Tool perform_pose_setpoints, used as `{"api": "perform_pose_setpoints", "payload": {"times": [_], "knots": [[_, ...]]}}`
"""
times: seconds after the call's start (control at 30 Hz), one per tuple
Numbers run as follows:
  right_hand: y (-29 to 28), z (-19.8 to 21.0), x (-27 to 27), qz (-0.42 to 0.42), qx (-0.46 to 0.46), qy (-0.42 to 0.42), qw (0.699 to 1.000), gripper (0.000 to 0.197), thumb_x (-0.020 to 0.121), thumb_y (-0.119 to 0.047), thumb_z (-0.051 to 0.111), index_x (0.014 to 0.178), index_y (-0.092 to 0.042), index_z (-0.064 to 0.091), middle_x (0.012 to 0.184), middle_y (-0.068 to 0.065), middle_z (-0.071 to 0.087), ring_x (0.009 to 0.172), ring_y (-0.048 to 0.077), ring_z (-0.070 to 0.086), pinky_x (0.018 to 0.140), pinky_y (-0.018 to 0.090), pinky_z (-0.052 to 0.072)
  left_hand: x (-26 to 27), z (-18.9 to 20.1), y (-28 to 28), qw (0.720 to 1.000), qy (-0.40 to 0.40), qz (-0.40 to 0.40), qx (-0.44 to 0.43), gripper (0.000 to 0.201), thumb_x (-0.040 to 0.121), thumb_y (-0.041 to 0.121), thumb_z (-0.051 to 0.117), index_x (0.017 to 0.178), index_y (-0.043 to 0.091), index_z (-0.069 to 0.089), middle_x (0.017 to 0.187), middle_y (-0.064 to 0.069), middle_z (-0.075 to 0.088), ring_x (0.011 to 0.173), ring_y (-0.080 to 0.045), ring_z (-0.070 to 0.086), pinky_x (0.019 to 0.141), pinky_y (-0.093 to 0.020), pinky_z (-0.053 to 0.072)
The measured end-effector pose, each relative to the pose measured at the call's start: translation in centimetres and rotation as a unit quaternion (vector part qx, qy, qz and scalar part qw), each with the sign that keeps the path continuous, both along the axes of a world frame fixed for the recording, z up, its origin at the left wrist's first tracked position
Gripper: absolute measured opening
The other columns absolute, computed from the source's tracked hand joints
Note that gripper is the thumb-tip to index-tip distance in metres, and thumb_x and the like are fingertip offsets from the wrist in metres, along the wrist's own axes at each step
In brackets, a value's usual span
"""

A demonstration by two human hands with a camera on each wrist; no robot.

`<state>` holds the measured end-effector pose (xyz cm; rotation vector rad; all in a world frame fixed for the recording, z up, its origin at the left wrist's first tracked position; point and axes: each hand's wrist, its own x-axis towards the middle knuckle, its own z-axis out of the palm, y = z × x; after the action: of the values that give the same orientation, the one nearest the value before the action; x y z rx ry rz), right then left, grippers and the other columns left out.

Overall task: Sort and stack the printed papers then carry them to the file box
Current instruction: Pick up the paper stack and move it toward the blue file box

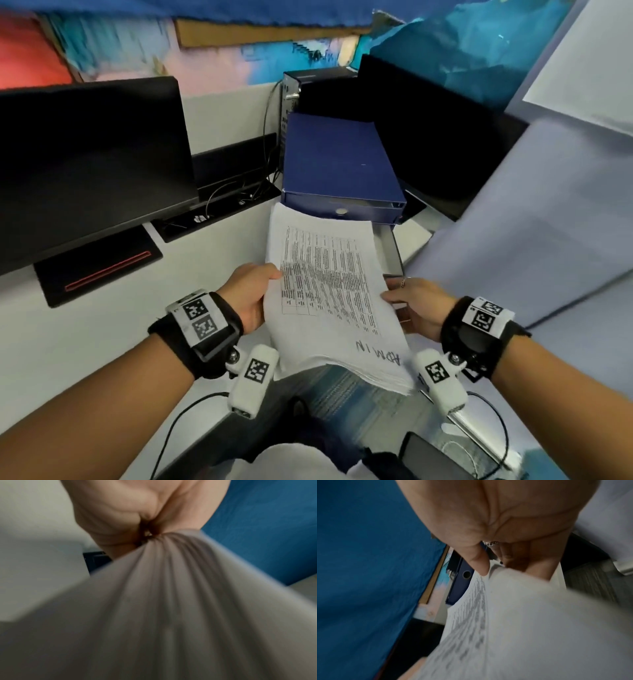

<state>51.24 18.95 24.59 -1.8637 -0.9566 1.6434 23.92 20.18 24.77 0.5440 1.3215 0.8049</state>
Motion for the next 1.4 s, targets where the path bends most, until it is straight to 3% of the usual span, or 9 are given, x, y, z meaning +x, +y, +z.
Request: {"api": "perform_pose_setpoints", "payload": {"times": [0.17, 0.3, 0.53, 0.7, 0.87, 0.93, 1.07, 1.23, 1.4], "knots": [[-1.3, 0.3, -1.0, 0.027, 0.016, -0.033, 0.999, 0.018, 0.097, -0.014, 0.058, 0.087, -0.006, 0.07, 0.071, 0.008, 0.074, 0.053, 0.017, 0.068, 0.055, 0.024, 0.055, -0.7, -0.8, -0.1, 1.0, 0.006, 0.005, 0.021, 0.029, 0.097, 0.0, 0.044, 0.119, -0.005, 0.062, 0.098, -0.021, 0.071, 0.074, -0.03, 0.069, 0.051, -0.033, 0.059], [-1.7, 1.2, 0.2, 0.07, 0.06, -0.151, 0.984, 0.02, 0.094, -0.021, 0.062, 0.08, -0.012, 0.073, 0.072, -0.002, 0.072, 0.073, 0.018, 0.064, 0.084, 0.032, 0.052, 0.0, -0.1, -0.3, 1.0, 0.011, -0.029, 0.006, 0.021, 0.098, 0.002, 0.044, 0.105, -0.005, 0.063, 0.073, -0.015, 0.072, 0.055, -0.025, 0.07, 0.042, -0.028, 0.054], [-2.2, 1.9, 2.6, -0.079, 0.045, -0.081, 0.993, 0.005, 0.085, -0.012, 0.067, 0.083, -0.007, 0.065, 0.082, 0.013, 0.066, 0.08, 0.027, 0.061, 0.087, 0.042, 0.052, 1.9, 1.6, 1.1, 0.994, 0.01, -0.092, -0.06, 0.012, 0.092, 0.004, 0.043, 0.082, 0.005, 0.048, 0.068, -0.011, 0.048, 0.032, -0.02, 0.057, 0.035, -0.022, 0.047], [1.9, 1.0, 2.6, -0.066, 0.06, -0.135, 0.987, 0.008, 0.085, -0.016, 0.069, 0.081, -0.014, 0.062, 0.092, 0.011, 0.063, 0.09, 0.025, 0.059, 0.098, 0.043, 0.052, 2.4, 1.6, 2.7, 0.989, -0.021, -0.118, -0.083, 0.017, 0.091, 0.019, 0.049, 0.104, 0.011, 0.056, 0.085, -0.012, 0.06, 0.061, -0.026, 0.065, 0.051, -0.031, 0.056], [5.7, 0.9, 2.1, -0.03, 0.04, -0.2, 0.978, 0.016, 0.091, -0.023, 0.065, 0.095, -0.008, 0.062, 0.083, 0.009, 0.061, 0.067, 0.021, 0.056, 0.046, 0.018, 0.044, 2.8, 0.9, 4.0, 0.988, 0.088, -0.12, -0.031, 0.01, 0.096, 0.0, 0.047, 0.091, 0.008, 0.05, 0.092, -0.014, 0.057, 0.072, -0.025, 0.059, 0.055, -0.034, 0.052], [6.3, 0.9, 1.8, -0.055, 0.018, -0.128, 0.99, 0.01, 0.09, -0.013, 0.06, 0.091, -0.003, 0.062, 0.077, 0.014, 0.063, 0.058, 0.027, 0.058, 0.043, 0.019, 0.044, 3.2, 0.6, 5.6, 0.984, 0.144, -0.102, 0.004, 0.012, 0.094, -0.003, 0.047, 0.091, 0.008, 0.05, 0.106, -0.018, 0.058, 0.08, -0.029, 0.062, 0.054, -0.036, 0.058], [8.4, 0.0, 1.8, -0.049, 0.053, -0.123, 0.99, 0.023, 0.089, 0.004, 0.051, 0.104, -0.013, 0.053, 0.064, 0.011, 0.056, 0.045, 0.023, 0.052, 0.042, 0.025, 0.046, 4.5, -1.1, 9.5, 0.91, 0.377, -0.141, 0.097, 0.024, 0.093, 0.007, 0.052, 0.112, -0.004, 0.062, 0.116, -0.023, 0.065, 0.105, -0.038, 0.064, 0.083, -0.038, 0.052], [12.4, -2.0, 2.4, 0.071, 0.118, -0.336, 0.932, 0.032, 0.083, -0.008, 0.06, 0.113, -0.02, 0.06, 0.108, 0.007, 0.067, 0.094, 0.026, 0.065, 0.088, 0.033, 0.055, 6.4, -2.1, 12.1, 0.832, 0.483, -0.234, 0.143, 0.026, 0.089, 0.004, 0.053, 0.111, 0.0, 0.064, 0.111, -0.014, 0.067, 0.1, -0.032, 0.066, 0.085, -0.038, 0.056], [13.0, -3.2, 2.5, 0.171, 0.142, -0.438, 0.871, 0.036, 0.088, -0.016, 0.062, 0.124, -0.021, 0.06, 0.117, 0.01, 0.065, 0.105, 0.029, 0.064, 0.094, 0.032, 0.052, 6.2, -3.5, 12.8, 0.766, 0.545, -0.305, 0.151, 0.028, 0.087, 0.0, 0.055, 0.115, 0.002, 0.055, 0.114, -0.013, 0.062, 0.097, -0.028, 0.063, 0.076, -0.031, 0.052]]}}
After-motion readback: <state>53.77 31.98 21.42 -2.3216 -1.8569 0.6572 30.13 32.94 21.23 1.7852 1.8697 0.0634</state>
